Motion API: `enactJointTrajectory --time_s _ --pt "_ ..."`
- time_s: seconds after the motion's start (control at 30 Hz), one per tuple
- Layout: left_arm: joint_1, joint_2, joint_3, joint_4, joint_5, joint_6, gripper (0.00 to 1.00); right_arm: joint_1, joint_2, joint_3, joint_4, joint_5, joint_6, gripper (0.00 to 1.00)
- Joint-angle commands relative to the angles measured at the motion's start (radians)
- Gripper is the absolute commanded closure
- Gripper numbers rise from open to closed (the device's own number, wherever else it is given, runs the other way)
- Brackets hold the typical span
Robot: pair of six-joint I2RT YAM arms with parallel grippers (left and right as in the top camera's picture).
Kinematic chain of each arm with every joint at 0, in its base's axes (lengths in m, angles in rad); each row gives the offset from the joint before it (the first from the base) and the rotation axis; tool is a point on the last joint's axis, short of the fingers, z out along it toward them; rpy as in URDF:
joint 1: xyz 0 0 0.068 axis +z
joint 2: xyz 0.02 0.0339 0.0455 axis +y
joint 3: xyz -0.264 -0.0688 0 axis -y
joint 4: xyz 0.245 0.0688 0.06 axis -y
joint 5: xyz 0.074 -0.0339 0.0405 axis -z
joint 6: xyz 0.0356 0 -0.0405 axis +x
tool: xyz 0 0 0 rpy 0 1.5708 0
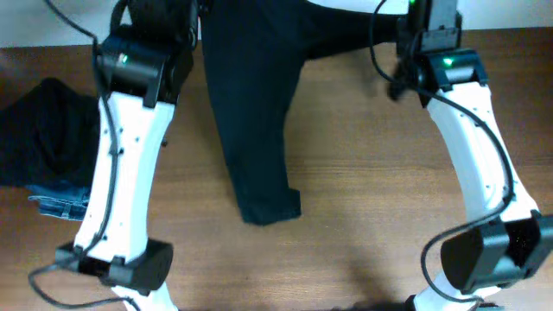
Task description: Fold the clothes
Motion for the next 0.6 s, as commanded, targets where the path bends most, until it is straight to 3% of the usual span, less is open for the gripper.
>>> enactJointTrajectory --time_s 0.0,0.13,0.2,0.27,0.3,0.37,0.47,0.57 --pt "0.013 0.021 0.014 -0.062 0.054 0.012 1.0 -0.002 0.005 0.004 -0.012 -0.06 0.032 0.96" --pt "0.009 0.032 0.014 -0.289 0.064 -0.042 1.0 -0.002 0.008 0.004 -0.066 -0.162 0.032 0.95" --pt "0.008 0.032 0.014 -0.439 0.118 -0.087 1.0 -0.002 0.008 0.004 -0.114 -0.225 0.032 0.87" --pt "0.008 0.034 0.014 -0.53 0.128 -0.128 0.99 -0.002 0.008 0.004 -0.155 -0.272 0.032 0.61" --pt "0.008 0.034 0.014 -0.563 0.128 -0.14 0.99 -0.002 0.008 0.004 -0.174 -0.299 0.033 0.42" --pt "0.011 0.034 0.014 -0.603 0.124 -0.143 0.94 -0.002 0.008 0.004 -0.205 -0.35 0.033 0.24" --pt "0.011 0.034 0.014 -0.626 0.093 -0.143 0.93 -0.002 0.008 0.004 -0.274 -0.445 0.052 0.2" --pt "0.011 0.034 0.014 -0.611 0.04 -0.143 0.93 0.002 0.008 0.004 -0.369 -0.593 0.124 0.23"
